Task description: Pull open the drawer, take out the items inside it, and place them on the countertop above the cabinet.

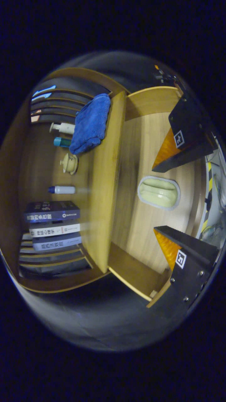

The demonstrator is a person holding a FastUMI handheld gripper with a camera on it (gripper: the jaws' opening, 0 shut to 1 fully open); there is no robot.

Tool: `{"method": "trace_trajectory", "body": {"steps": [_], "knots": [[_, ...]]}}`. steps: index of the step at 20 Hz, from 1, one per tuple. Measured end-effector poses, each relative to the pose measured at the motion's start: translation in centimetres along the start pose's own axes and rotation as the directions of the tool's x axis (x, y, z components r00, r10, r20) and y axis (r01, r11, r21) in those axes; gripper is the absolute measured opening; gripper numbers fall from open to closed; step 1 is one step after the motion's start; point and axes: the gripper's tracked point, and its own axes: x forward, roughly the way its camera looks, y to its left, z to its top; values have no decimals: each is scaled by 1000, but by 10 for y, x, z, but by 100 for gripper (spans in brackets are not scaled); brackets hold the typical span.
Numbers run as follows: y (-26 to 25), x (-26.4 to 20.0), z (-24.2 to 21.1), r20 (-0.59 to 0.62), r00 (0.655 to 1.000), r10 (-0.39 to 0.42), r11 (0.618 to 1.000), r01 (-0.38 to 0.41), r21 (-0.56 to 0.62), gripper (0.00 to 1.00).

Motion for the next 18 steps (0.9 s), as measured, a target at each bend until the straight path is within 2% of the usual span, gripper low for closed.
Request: {"method": "trace_trajectory", "body": {"steps": [6, 9, 12, 14, 16, 17, 18], "knots": [[-4, 35, -13, -81, 995, -50, 997, 54, 56, 100], [-2, 49, -19, -124, 992, -36, 997, 45, 66, 100], [-1, 60, -29, -170, 985, -24, 992, 45, 118, 51], [2, 56, -24, -156, 988, -15, 987, 40, 155, 18], [2, 47, -18, -108, 994, -15, 986, 33, 166, 17], [3, 44, -12, -74, 997, -7, 984, 20, 176, 10], [4, 36, -6, -39, 999, 10, 983, -3, 184, 10]]}}
